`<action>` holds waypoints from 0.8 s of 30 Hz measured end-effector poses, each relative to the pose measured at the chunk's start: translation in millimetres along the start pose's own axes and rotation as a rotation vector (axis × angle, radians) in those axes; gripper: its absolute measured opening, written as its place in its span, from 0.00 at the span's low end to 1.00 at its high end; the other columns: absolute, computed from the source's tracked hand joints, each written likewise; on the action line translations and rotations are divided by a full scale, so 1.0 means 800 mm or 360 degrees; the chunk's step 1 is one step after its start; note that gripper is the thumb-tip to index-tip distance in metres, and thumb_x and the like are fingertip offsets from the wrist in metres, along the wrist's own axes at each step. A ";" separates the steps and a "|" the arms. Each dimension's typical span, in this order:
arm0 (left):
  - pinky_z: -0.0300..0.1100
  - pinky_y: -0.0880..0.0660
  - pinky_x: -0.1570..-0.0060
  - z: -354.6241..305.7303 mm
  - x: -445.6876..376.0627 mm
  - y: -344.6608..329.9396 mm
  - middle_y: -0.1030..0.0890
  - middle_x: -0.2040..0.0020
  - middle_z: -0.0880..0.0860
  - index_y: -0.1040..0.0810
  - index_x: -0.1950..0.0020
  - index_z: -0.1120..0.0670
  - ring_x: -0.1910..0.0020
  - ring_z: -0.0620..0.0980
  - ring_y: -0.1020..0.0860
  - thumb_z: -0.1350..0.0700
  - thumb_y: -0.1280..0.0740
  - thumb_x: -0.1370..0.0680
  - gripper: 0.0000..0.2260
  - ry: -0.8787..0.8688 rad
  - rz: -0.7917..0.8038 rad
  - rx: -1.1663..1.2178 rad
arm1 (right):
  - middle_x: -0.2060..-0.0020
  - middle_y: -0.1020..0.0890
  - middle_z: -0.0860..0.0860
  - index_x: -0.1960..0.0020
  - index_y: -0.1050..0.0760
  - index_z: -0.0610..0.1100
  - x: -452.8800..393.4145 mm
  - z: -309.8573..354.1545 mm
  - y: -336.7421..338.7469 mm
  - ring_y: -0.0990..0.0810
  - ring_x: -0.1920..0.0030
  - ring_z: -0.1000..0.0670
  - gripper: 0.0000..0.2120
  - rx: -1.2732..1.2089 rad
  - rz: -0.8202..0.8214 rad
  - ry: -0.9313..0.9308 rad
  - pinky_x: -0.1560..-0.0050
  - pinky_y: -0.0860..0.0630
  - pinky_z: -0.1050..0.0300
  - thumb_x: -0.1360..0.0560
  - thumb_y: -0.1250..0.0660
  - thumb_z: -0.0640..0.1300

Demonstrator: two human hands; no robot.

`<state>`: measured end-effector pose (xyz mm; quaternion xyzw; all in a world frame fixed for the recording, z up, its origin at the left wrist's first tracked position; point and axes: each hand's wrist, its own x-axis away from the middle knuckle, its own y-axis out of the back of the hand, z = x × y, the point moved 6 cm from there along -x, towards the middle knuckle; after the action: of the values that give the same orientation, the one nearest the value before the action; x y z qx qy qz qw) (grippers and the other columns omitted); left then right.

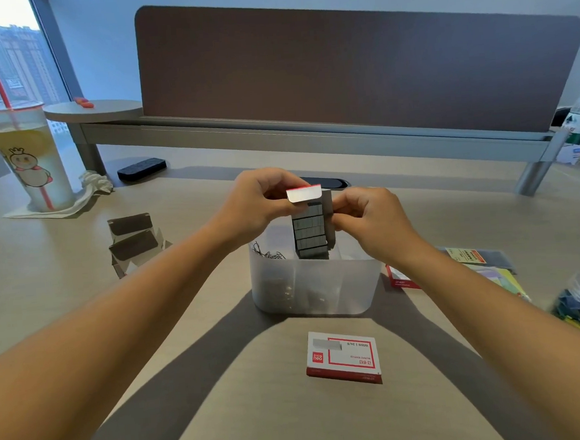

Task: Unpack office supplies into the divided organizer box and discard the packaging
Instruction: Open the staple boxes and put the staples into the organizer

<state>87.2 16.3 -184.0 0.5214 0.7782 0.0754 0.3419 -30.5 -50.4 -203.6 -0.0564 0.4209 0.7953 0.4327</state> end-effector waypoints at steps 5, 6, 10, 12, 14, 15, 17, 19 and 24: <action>0.23 0.27 0.62 0.003 0.000 0.000 0.24 0.55 0.50 0.23 0.46 0.61 0.60 0.42 0.25 0.65 0.36 0.27 0.11 0.0015 -0.0006 -0.0020 | 0.53 0.18 0.46 0.50 0.21 0.39 0.000 0.000 0.001 0.23 0.58 0.52 0.08 0.0003 -0.0026 0.0008 0.57 0.27 0.69 0.27 0.36 0.35; 0.23 0.27 0.63 0.004 0.000 -0.001 0.24 0.54 0.50 0.23 0.45 0.61 0.60 0.42 0.26 0.65 0.36 0.27 0.11 0.0017 0.0000 -0.0037 | 0.53 0.18 0.45 0.50 0.21 0.39 0.000 -0.001 0.000 0.23 0.59 0.52 0.08 0.0003 -0.0006 -0.0003 0.57 0.27 0.69 0.27 0.36 0.35; 0.22 0.28 0.63 0.004 -0.001 0.000 0.24 0.54 0.50 0.24 0.45 0.61 0.60 0.42 0.26 0.65 0.36 0.27 0.11 0.0003 -0.0022 -0.0026 | 0.52 0.18 0.44 0.49 0.22 0.38 0.001 0.002 0.001 0.23 0.59 0.52 0.08 -0.0004 -0.0033 0.0019 0.58 0.28 0.70 0.27 0.37 0.35; 0.22 0.27 0.63 0.001 -0.002 0.004 0.24 0.54 0.49 0.24 0.45 0.61 0.60 0.41 0.26 0.65 0.36 0.27 0.11 -0.0019 -0.0076 0.0010 | 0.51 0.18 0.44 0.48 0.22 0.37 0.002 0.004 0.004 0.23 0.57 0.51 0.09 -0.0025 -0.0085 0.0044 0.57 0.28 0.70 0.27 0.37 0.35; 0.22 0.27 0.63 -0.002 -0.002 0.004 0.24 0.54 0.49 0.23 0.45 0.61 0.60 0.41 0.25 0.65 0.36 0.27 0.11 -0.0037 -0.0069 0.0030 | 0.51 0.18 0.43 0.49 0.23 0.37 0.002 0.005 0.005 0.23 0.56 0.49 0.09 0.0001 -0.0088 0.0064 0.56 0.29 0.69 0.27 0.37 0.35; 0.23 0.27 0.62 -0.003 -0.002 0.003 0.24 0.54 0.49 0.23 0.46 0.61 0.59 0.41 0.25 0.65 0.36 0.27 0.11 -0.0042 -0.0059 0.0031 | 0.51 0.18 0.43 0.49 0.22 0.37 0.002 0.005 0.005 0.23 0.55 0.49 0.09 0.0021 -0.0089 0.0076 0.57 0.29 0.69 0.27 0.37 0.35; 0.23 0.27 0.62 -0.003 0.000 0.004 0.24 0.54 0.49 0.23 0.45 0.61 0.59 0.41 0.25 0.65 0.36 0.27 0.11 -0.0051 -0.0067 0.0043 | 0.51 0.18 0.43 0.49 0.22 0.37 0.003 0.005 0.006 0.22 0.55 0.48 0.09 0.0021 -0.0113 0.0091 0.56 0.29 0.69 0.27 0.37 0.35; 0.23 0.26 0.62 -0.005 0.001 0.005 0.24 0.53 0.49 0.24 0.45 0.62 0.59 0.41 0.25 0.66 0.35 0.27 0.11 -0.0062 -0.0086 0.0062 | 0.50 0.18 0.43 0.48 0.23 0.37 0.004 0.007 0.009 0.24 0.55 0.50 0.09 0.0003 -0.0149 0.0103 0.55 0.29 0.70 0.26 0.38 0.35; 0.22 0.27 0.62 -0.009 0.002 0.008 0.25 0.53 0.49 0.24 0.45 0.61 0.60 0.41 0.25 0.65 0.35 0.28 0.12 -0.0062 -0.0093 0.0057 | 0.50 0.19 0.42 0.48 0.23 0.36 0.002 0.011 0.008 0.25 0.55 0.51 0.09 0.0053 -0.0144 0.0108 0.56 0.30 0.72 0.26 0.38 0.35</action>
<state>87.2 22.4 -175.9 0.5058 0.7876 0.0412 0.3495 -34.0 -44.8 -194.5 -0.0950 0.4455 0.7654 0.4546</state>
